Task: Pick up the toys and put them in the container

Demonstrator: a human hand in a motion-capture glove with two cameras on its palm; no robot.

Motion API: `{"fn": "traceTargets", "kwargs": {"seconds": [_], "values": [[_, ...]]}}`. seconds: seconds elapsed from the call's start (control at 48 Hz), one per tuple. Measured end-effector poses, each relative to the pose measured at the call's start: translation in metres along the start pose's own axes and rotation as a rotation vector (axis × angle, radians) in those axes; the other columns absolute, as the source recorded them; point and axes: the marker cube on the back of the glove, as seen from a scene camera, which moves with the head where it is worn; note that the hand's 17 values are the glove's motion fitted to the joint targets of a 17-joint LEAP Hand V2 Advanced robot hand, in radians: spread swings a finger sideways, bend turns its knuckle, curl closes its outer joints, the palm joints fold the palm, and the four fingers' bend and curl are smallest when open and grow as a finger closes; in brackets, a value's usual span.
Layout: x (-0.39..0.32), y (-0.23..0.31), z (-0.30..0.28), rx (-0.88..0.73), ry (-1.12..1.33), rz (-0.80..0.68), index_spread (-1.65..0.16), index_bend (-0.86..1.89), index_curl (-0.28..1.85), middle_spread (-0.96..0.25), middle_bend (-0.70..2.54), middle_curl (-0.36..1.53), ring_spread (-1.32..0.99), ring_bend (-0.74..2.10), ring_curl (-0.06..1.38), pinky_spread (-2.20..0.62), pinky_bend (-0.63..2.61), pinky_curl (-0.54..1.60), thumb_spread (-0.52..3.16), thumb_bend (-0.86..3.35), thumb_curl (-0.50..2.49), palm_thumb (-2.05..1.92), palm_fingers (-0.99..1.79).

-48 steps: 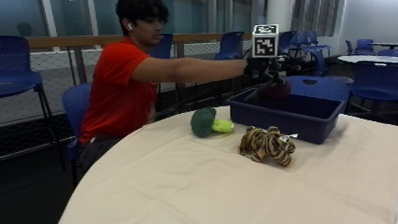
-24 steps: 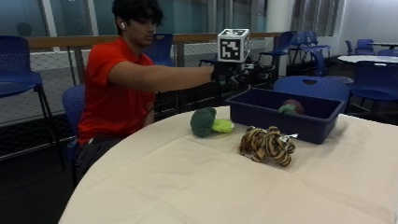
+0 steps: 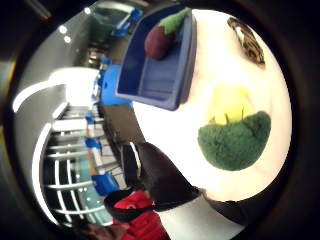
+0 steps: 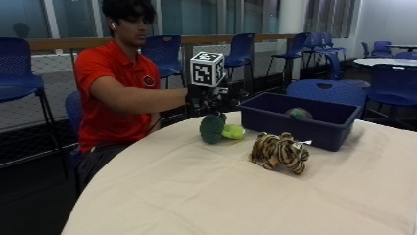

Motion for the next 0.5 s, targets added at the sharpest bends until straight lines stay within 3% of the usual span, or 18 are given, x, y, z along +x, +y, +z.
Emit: {"fn": "traceTargets", "kwargs": {"seconds": [0.5], "values": [[0.005,0.008,0.085,-0.216,0.125,0.066,-0.36,0.17,0.36,-0.05,0.08,0.15,0.05,0.11,0.11,0.14,1.27,0.37,1.00,-0.06,0.23,-0.06,-0.26]]}}
